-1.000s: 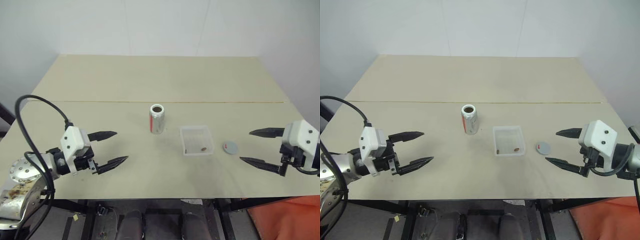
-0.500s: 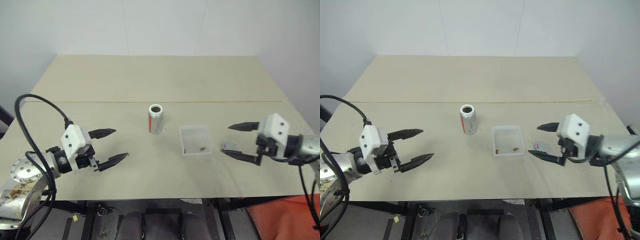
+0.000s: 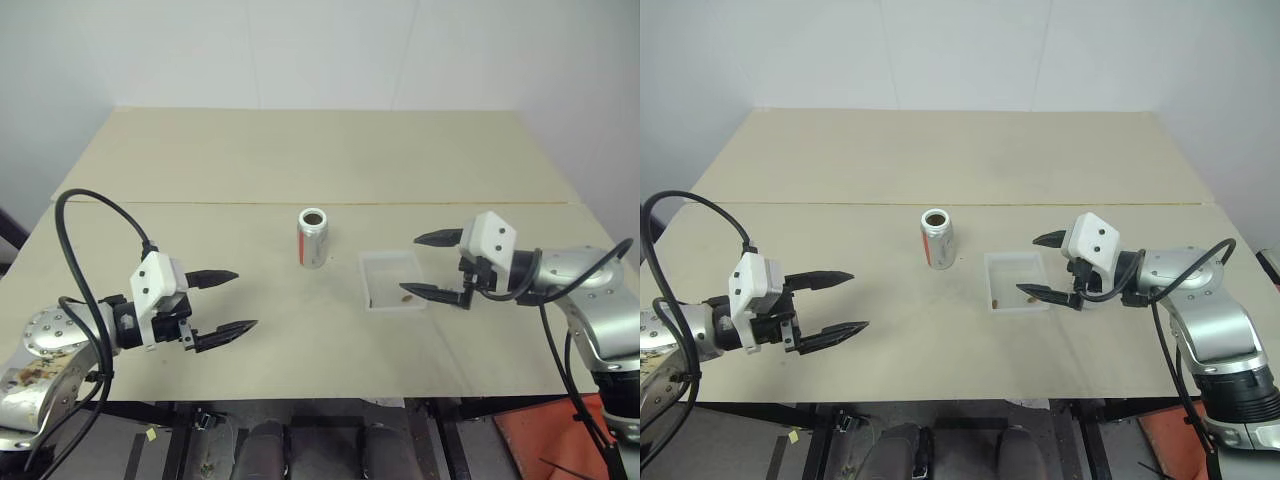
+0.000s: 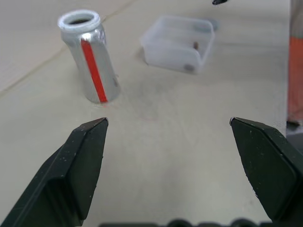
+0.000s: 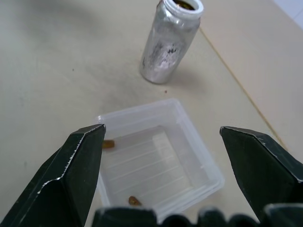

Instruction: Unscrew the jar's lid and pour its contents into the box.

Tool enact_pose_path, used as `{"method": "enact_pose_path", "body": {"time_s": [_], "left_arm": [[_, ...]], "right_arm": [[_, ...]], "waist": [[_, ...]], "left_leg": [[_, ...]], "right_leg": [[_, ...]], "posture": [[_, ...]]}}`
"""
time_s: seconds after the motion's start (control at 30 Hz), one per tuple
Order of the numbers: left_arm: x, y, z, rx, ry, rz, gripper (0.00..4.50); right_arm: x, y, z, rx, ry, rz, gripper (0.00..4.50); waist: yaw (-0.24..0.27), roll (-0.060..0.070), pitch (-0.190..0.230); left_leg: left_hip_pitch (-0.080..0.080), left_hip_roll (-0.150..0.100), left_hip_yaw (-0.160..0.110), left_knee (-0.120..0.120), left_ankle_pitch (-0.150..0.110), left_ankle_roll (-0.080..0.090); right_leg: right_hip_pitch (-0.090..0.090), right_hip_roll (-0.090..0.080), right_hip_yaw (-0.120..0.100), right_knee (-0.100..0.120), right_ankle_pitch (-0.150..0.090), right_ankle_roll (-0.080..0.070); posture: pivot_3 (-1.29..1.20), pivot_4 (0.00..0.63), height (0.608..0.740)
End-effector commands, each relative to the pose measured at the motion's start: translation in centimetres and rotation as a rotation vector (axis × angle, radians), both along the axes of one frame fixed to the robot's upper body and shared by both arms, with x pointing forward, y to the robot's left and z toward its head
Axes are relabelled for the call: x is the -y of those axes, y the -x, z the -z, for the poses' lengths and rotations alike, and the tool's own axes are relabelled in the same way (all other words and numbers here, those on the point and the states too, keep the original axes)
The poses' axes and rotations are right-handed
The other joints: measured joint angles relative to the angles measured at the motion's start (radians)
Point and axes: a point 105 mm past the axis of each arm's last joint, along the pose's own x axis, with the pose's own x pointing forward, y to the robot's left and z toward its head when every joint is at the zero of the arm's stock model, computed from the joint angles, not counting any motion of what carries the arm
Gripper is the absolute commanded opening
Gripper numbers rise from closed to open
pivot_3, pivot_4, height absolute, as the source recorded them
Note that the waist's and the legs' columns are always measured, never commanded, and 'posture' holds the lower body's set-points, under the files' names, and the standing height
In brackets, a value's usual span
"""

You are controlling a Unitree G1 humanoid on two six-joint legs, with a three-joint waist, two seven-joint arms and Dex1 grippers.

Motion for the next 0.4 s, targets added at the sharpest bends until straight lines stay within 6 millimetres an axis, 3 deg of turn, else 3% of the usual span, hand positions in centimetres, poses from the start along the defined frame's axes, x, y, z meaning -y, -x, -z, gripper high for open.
{"method": "enact_pose_path", "body": {"time_s": [0.03,0.4], "left_arm": [[-0.3,-0.2,-0.7,0.03,-0.007,0.022,4.46],[-0.9,-0.2,-0.5,0.011,-0.043,0.051,4.46]], "right_arm": [[-2.1,0.5,-0.6,0.058,0.004,-0.066,4.5],[-4.4,-0.4,-0.6,0.113,0.009,-0.093,4.5]], "waist": [[-0.002,0.0,0.0],[-0.007,0.0,0.0]], "left_leg": [[0.0,0.0,0.0,0.0,0.0,0.0],[-0.005,0.0,0.001,-0.002,0.0,0.0]], "right_leg": [[0.0,0.0,0.0,0.0,0.0,0.0],[-0.007,0.0,0.0,0.001,0.0,0.0]], "posture": [[0.0,0.15,0.74],[0.0,0.15,0.74]]}}
